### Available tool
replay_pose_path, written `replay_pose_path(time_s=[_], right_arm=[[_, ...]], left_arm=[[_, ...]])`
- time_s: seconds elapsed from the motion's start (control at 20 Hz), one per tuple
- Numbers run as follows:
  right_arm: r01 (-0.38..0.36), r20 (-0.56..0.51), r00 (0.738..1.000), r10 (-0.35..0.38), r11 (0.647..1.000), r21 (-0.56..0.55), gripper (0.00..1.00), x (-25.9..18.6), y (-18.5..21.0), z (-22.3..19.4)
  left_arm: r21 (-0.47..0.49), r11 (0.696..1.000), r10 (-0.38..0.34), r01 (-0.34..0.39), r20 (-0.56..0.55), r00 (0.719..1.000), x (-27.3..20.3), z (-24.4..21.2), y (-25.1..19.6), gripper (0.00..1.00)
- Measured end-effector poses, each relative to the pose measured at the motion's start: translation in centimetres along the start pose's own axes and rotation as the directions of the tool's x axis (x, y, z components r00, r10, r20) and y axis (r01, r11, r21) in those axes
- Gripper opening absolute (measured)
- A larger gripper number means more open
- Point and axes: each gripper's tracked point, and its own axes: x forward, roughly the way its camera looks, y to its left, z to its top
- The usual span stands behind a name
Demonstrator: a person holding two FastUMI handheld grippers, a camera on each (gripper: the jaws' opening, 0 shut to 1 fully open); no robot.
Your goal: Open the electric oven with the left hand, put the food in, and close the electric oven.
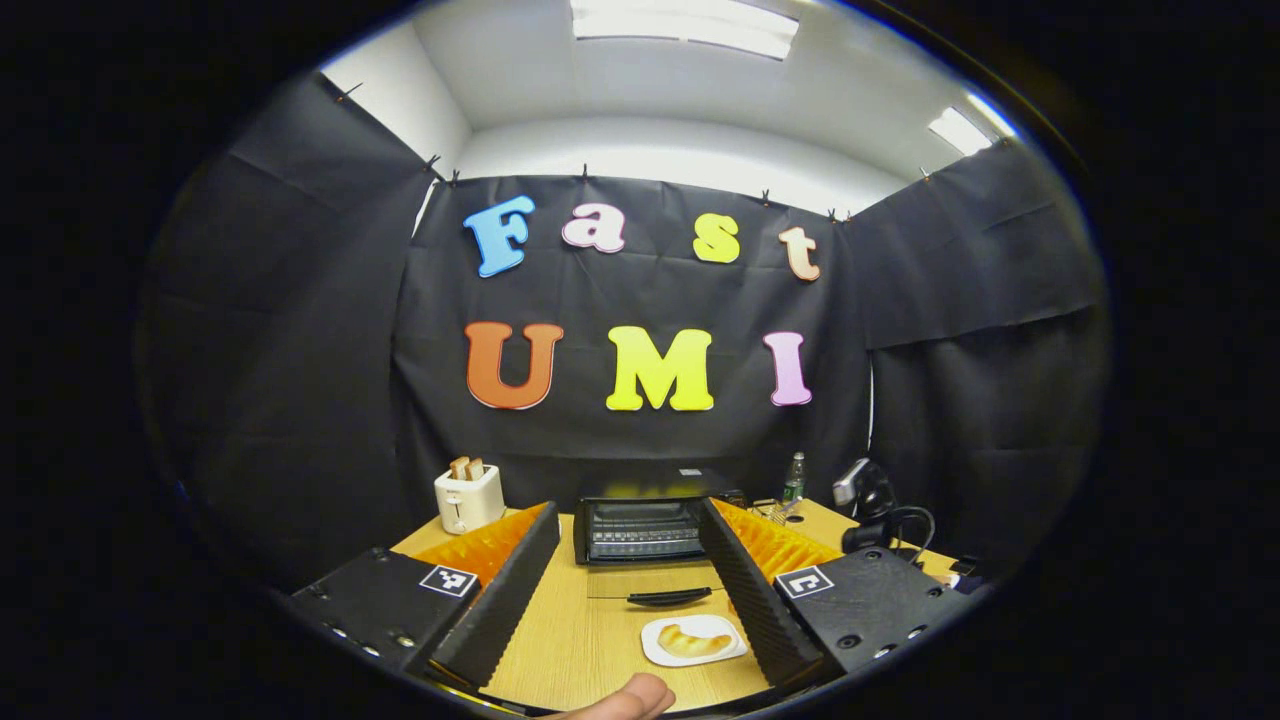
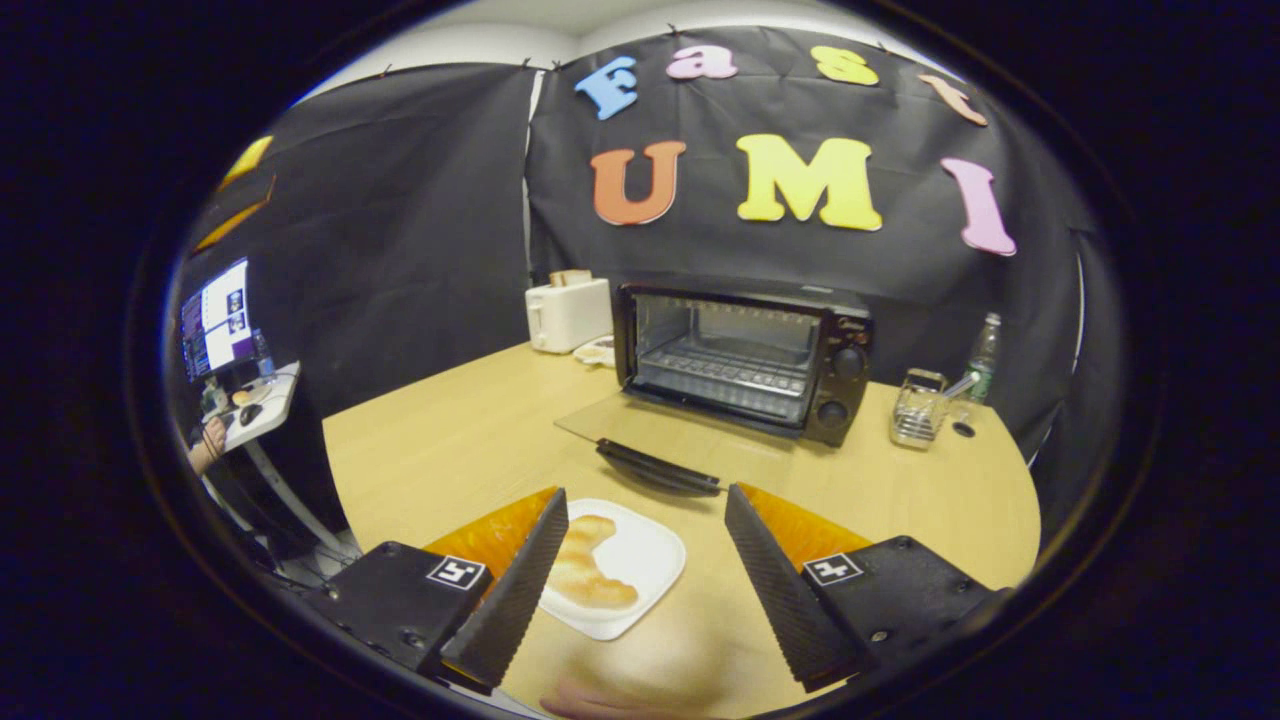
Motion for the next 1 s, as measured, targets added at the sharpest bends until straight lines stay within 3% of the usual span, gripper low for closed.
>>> replay_pose_path(time_s=[0.25,0.35,0.45,0.6,0.65,0.75,0.8,0.9,1.0], right_arm=[[-0.179,-0.130,0.977,0.169,0.982,-0.068,0.99,3.7,3.7,-4.2],[-0.211,-0.165,0.967,0.193,0.973,-0.098,0.94,4.3,4.0,-5.1],[-0.209,-0.204,0.960,0.193,0.976,-0.058,0.93,4.7,4.0,-5.7],[-0.171,-0.241,0.958,0.155,0.984,-0.044,0.82,6.2,3.7,-7.1],[-0.153,-0.251,0.958,0.141,0.988,-0.032,0.87,6.6,3.9,-7.5],[-0.112,-0.230,0.968,0.097,0.992,-0.052,0.76,7.2,3.6,-7.7],[-0.105,-0.218,0.971,0.093,0.993,-0.045,0.78,7.0,3.6,-7.3],[-0.079,-0.216,0.973,0.077,0.997,0.000,0.62,6.7,3.9,-7.1],[-0.053,-0.172,0.983,0.058,0.998,0.035,0.56,6.4,3.6,-5.5]], left_arm=[[-0.013,1.000,-0.015,0.015,0.007,1.000,-0.8,-0.8,-0.4,0.93],[-0.023,1.000,-0.001,0.001,-0.003,1.000,-0.7,-1.3,0.0,0.93],[-0.021,1.000,0.010,-0.011,-0.003,1.000,-0.6,-1.5,0.3,0.93],[-0.026,1.000,-0.009,0.009,-0.015,1.000,-0.2,-2.3,-0.4,0.93],[-0.023,1.000,-0.010,0.010,-0.020,1.000,-0.2,-2.5,-0.4,0.93],[-0.018,1.000,-0.005,0.004,-0.033,0.999,0.1,-3.3,-0.2,0.93],[-0.018,1.000,-0.005,0.005,-0.041,0.999,0.2,-3.6,-0.2,0.93],[-0.015,1.000,-0.012,0.012,-0.051,0.999,-0.2,-3.9,-0.4,0.93],[-0.008,1.000,-0.017,0.017,-0.044,0.999,-0.2,-3.6,-0.4,0.93]])
